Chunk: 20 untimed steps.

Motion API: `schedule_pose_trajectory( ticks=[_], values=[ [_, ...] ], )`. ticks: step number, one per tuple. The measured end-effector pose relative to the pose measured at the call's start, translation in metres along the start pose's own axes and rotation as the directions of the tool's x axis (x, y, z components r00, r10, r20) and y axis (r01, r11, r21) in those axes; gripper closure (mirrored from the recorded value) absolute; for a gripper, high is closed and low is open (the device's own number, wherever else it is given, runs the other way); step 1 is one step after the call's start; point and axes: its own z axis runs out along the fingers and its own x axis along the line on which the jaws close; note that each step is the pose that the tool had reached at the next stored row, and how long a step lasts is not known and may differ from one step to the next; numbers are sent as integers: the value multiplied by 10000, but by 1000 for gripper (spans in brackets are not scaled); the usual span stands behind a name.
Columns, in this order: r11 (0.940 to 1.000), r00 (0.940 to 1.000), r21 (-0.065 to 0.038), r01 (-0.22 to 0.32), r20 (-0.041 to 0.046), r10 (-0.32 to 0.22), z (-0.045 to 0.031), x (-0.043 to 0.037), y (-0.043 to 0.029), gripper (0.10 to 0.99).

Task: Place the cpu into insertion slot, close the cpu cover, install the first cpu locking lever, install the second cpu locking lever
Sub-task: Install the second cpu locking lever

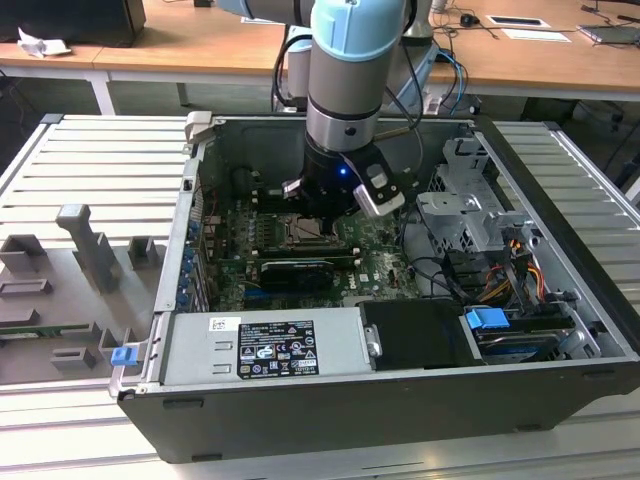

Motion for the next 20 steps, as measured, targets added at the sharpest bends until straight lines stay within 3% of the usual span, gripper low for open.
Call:
schedule_pose_trajectory(
  ticks=[9,11,12,15,18,20],
  values=[
    [10000,10000,-4,0,1,0,-9,23,-75,980],
    [10000,10000,-5,1,0,-1,-9,69,-82,980],
    [10000,10000,-4,-1,1,1,-10,143,-88,980],
    [10000,10000,-9,-1,3,1,14,266,-92,980],
    [10000,10000,-19,2,1,-2,108,321,-104,980],
    [10000,10000,-92,4,14,-4,119,347,-109,980]
  ],
)
